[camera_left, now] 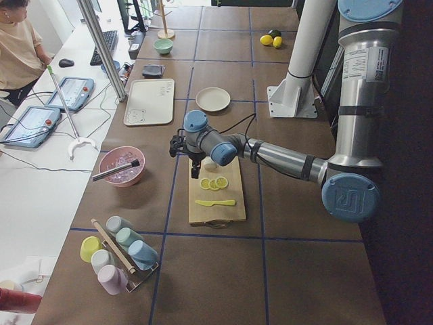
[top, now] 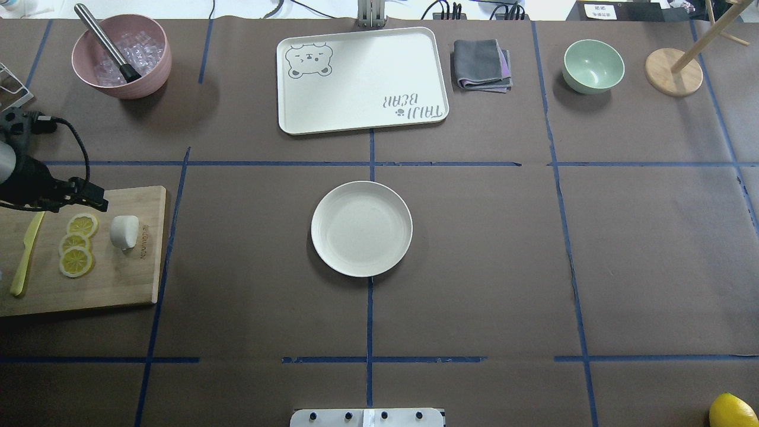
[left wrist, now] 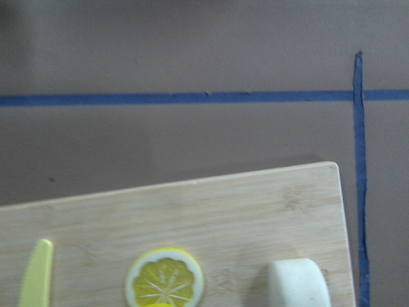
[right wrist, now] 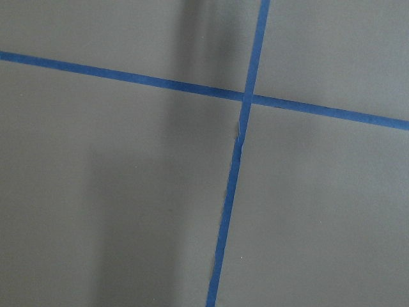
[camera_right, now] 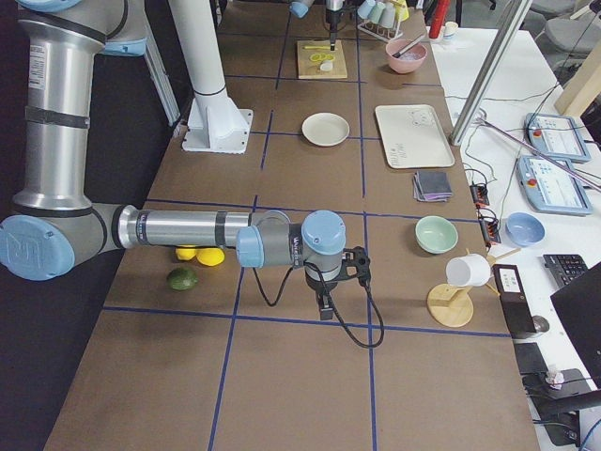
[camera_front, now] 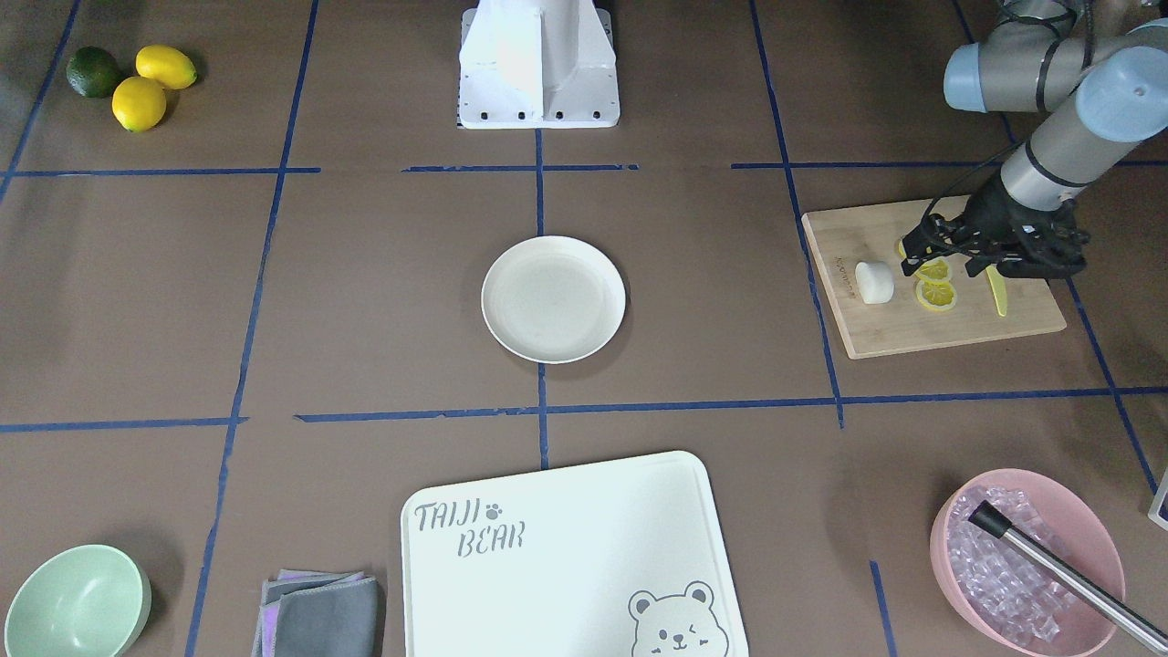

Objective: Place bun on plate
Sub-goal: 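Move the left gripper over the white bun on the cutting board, then close the left gripper on the white bun and lift it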

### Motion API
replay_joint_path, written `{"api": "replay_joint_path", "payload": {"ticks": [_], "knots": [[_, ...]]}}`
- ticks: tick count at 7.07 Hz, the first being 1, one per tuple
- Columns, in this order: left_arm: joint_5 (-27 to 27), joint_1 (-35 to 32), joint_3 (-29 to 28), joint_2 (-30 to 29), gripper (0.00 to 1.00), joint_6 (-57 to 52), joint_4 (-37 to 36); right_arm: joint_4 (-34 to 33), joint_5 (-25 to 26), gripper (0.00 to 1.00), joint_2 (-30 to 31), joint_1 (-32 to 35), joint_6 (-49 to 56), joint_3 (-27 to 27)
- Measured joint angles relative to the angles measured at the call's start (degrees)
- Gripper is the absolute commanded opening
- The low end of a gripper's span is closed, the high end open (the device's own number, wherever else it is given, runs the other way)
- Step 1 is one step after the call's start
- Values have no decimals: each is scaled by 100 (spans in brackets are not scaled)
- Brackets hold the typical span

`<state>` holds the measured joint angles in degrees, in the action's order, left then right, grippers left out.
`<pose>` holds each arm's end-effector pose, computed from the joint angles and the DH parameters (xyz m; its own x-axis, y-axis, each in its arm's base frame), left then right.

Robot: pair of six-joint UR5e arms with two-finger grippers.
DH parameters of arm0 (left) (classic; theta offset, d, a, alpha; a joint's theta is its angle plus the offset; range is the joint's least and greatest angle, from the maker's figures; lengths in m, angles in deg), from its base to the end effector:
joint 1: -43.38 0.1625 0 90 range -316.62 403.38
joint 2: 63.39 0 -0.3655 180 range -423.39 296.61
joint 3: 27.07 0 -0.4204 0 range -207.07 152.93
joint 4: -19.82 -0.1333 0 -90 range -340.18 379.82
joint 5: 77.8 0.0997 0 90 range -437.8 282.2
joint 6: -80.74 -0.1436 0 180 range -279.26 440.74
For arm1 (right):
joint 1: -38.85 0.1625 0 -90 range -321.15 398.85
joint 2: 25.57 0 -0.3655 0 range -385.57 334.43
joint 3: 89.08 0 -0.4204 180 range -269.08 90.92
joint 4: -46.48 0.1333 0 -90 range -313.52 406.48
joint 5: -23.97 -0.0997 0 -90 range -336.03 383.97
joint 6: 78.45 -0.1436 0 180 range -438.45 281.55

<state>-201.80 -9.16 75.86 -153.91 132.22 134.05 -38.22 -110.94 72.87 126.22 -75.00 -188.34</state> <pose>0.3009 -0.4798 0.4635 0.6570 -0.0085 -0.7539 0.0524 0.9980 0.0344 0.0100 -0.4776 0.6085 0.7000 -0.1673 0.6943 0.0879 0.9850 0.1487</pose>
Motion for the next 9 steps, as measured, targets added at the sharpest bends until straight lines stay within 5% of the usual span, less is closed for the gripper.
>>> {"api": "replay_joint_path", "payload": {"ticks": [3, 4, 5, 9], "knots": [[520, 727, -72, -49, 98, 507, 97, 0, -6, 100, 0, 0, -3, -4], [578, 822, -101, -51, 40, 527, 99, -1, -8, 100, 3, 0, -3, -8], [602, 879, -121, -53, 31, 521, 95, -2, -8, 100, 6, 0, -3, -11], [622, 912, -139, -67, 23, 482, 74, -2, -9, 100, 9, 0, -3, -13]]}}
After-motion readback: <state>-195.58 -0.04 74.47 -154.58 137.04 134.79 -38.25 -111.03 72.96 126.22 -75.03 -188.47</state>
